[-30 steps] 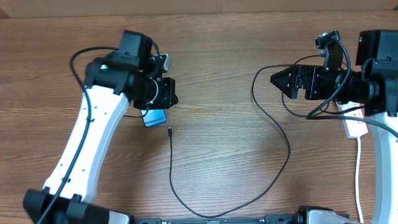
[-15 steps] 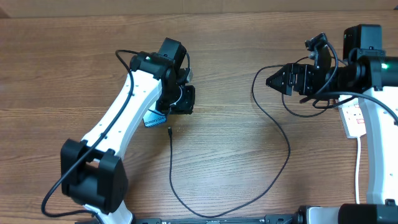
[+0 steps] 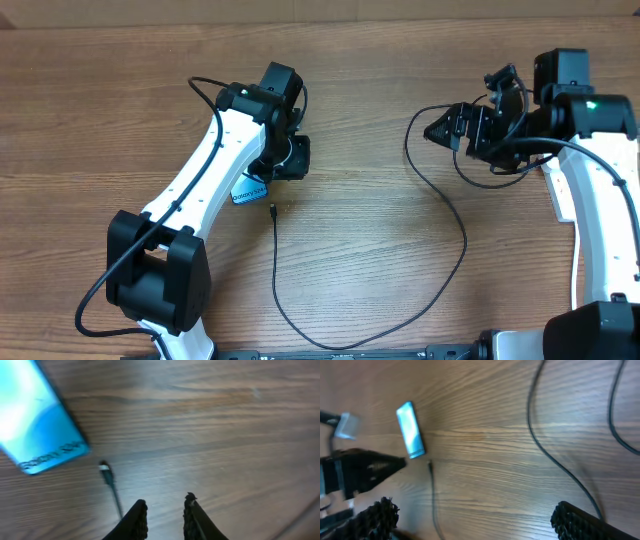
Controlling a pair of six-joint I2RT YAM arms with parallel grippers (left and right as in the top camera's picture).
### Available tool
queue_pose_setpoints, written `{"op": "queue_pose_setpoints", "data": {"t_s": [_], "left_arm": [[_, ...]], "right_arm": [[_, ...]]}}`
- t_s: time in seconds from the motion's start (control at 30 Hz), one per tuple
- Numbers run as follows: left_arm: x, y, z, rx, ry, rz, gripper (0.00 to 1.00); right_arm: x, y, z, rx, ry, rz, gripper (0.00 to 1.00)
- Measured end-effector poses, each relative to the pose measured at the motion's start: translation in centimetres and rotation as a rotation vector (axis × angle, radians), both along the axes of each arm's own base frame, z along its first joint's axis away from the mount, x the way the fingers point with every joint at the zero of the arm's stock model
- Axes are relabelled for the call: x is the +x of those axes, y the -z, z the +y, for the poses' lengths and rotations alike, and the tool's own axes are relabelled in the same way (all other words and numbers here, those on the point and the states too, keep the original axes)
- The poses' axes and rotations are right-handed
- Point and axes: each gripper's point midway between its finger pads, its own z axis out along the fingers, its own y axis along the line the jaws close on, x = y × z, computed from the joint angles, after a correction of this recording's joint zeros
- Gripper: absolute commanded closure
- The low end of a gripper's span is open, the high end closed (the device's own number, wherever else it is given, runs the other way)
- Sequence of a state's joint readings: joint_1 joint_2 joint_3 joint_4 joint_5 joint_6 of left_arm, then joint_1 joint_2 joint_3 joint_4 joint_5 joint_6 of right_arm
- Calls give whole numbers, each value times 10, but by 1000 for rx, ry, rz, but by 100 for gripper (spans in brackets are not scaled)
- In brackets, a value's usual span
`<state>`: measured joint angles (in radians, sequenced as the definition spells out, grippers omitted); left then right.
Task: Plug charger to phone and switch on socket
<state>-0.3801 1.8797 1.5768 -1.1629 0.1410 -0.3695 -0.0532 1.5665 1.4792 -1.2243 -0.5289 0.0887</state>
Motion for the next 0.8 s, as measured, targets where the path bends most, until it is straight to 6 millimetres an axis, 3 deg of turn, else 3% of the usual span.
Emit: {"op": "queue_pose_setpoints", "data": {"t_s": [0.2,0.43,0.63,0.7,0.73,0.8], "left_arm": [[9,1,15,51,-64,-24,73],[19,1,44,68,-150,-27,62],[28,1,77,72,-245,-22,39],[29,1,88,75,-273,-15,7],[30,1,93,77,-287,-15,0],[32,1,101,80,-309,-17,0]], "right_arm": [[2,18,18,-77,1,11,0],[1,29,61,-147,-46,-20,0],[2,29,103,-190,-77,-100,0],[0,31,117,-201,-82,-118,0],[-2,32,123,-207,-85,-127,0],[-6,37,135,-221,-84,-133,0]]}}
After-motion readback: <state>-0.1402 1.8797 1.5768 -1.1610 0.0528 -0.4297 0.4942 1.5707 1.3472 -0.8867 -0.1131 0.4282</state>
